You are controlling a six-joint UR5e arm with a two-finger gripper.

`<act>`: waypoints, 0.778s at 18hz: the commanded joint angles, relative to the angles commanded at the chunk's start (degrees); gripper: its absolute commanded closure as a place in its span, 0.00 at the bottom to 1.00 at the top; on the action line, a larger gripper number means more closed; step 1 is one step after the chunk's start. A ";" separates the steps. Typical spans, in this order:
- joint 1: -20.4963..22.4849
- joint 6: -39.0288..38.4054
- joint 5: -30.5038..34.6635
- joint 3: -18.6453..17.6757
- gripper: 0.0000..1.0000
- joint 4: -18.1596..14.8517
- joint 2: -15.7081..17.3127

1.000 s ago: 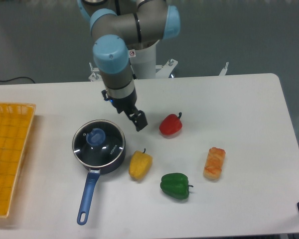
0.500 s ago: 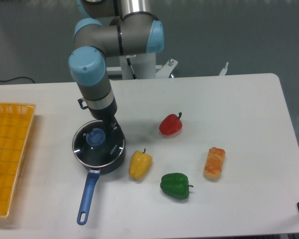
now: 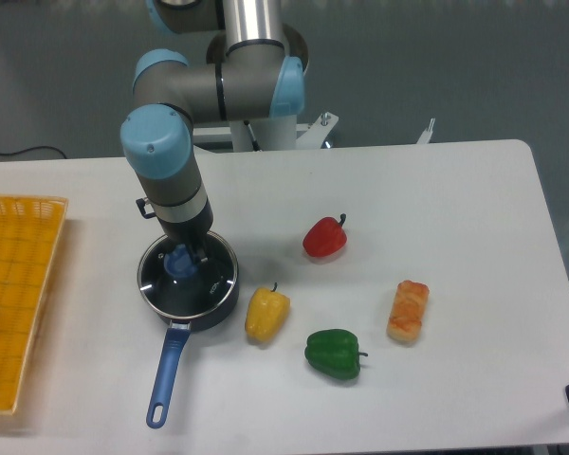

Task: Open the lid
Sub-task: 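Lower the gripper onto the blue knob of the glass lid, then close the gripper around the blue lid knob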

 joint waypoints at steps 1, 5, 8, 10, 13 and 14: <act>-0.44 0.26 0.00 0.00 0.00 0.00 -0.17; -1.58 0.96 0.00 -0.53 0.00 -0.18 -0.35; -1.93 1.32 0.09 -0.70 0.00 -0.44 -0.44; -2.11 1.41 0.18 -0.97 0.00 -0.44 -0.44; -2.29 1.32 0.18 -0.88 0.00 -0.35 -0.70; -2.29 1.32 0.26 -0.88 0.00 -0.26 -0.96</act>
